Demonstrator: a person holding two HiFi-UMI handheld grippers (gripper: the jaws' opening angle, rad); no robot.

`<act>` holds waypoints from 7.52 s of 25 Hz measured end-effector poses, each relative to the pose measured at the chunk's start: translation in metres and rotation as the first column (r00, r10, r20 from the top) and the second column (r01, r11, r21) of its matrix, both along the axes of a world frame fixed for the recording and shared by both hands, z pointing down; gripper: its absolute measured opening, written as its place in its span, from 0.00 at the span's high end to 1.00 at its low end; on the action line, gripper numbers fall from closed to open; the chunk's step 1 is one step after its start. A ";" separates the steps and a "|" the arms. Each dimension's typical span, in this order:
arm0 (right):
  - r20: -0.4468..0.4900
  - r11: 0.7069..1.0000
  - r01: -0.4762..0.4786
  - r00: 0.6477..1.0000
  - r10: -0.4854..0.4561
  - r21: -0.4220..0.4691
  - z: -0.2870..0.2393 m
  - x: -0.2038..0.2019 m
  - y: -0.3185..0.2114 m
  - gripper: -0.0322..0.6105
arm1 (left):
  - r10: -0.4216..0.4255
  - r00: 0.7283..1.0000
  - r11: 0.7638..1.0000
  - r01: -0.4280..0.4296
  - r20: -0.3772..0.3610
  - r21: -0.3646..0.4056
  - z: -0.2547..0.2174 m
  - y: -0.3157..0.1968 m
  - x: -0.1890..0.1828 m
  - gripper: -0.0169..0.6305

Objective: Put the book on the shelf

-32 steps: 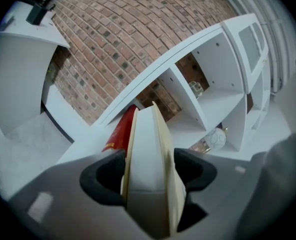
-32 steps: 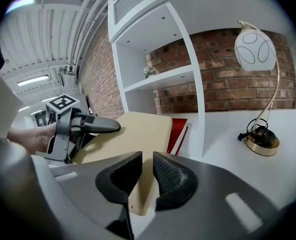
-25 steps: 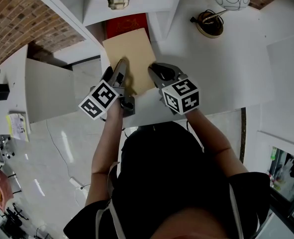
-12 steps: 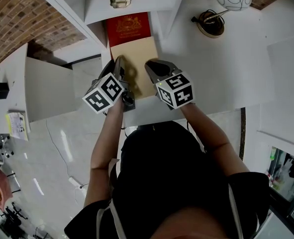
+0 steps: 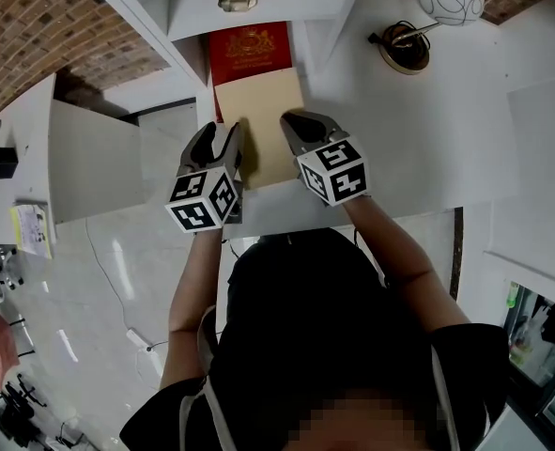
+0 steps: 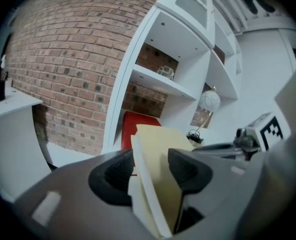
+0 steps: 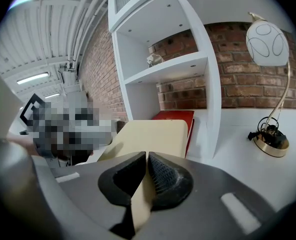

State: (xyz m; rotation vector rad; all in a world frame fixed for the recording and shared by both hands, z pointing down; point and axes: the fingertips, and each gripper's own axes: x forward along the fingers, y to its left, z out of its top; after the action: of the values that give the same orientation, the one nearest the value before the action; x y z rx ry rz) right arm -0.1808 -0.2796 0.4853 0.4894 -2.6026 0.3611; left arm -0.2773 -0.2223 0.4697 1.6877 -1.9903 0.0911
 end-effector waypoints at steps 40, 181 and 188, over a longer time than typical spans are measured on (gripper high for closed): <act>0.043 0.998 -0.056 0.998 0.055 0.014 -0.007 0.034 0.007 0.79 | 0.348 0.927 0.931 -0.323 0.139 -0.170 0.065 0.028 0.086 0.20; 0.004 0.994 -0.056 0.998 0.056 0.097 -0.016 -0.047 -0.051 0.57 | 0.050 0.992 0.997 -0.056 0.117 0.048 -0.013 -0.015 -0.026 0.66; -0.015 0.985 -0.107 0.994 0.110 0.133 -0.018 -0.026 -0.050 0.90 | 0.043 0.995 0.994 -0.051 0.093 0.094 -0.025 -0.011 -0.021 0.92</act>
State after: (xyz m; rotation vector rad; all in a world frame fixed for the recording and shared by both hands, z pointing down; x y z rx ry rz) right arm -0.2067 -0.3293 0.4671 0.6791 -2.5951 0.2184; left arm -0.2987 -0.2331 0.4451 1.8218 -2.0511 0.0913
